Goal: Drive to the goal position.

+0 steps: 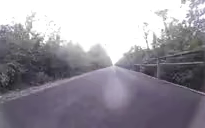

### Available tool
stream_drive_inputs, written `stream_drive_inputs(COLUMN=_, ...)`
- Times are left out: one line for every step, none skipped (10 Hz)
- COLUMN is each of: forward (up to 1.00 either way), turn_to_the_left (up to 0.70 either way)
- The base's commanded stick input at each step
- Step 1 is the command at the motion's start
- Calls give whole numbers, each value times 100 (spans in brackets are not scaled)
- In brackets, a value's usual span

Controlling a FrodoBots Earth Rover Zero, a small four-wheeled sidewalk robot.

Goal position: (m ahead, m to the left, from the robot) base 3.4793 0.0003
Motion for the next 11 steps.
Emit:
stream_drive_inputs(forward=100, turn_to_the_left=0)
stream_drive_inputs(forward=100, turn_to_the_left=0)
stream_drive_inputs(forward=100, turn_to_the_left=0)
stream_drive_inputs(forward=100, turn_to_the_left=0)
stream_drive_inputs(forward=100, turn_to_the_left=0)
stream_drive_inputs(forward=100, turn_to_the_left=0)
stream_drive_inputs(forward=100, turn_to_the_left=0)
stream_drive_inputs(forward=100, turn_to_the_left=0)
stream_drive_inputs(forward=100, turn_to_the_left=0)
stream_drive_inputs(forward=100, turn_to_the_left=0)
stream_drive_inputs(forward=100, turn_to_the_left=0)
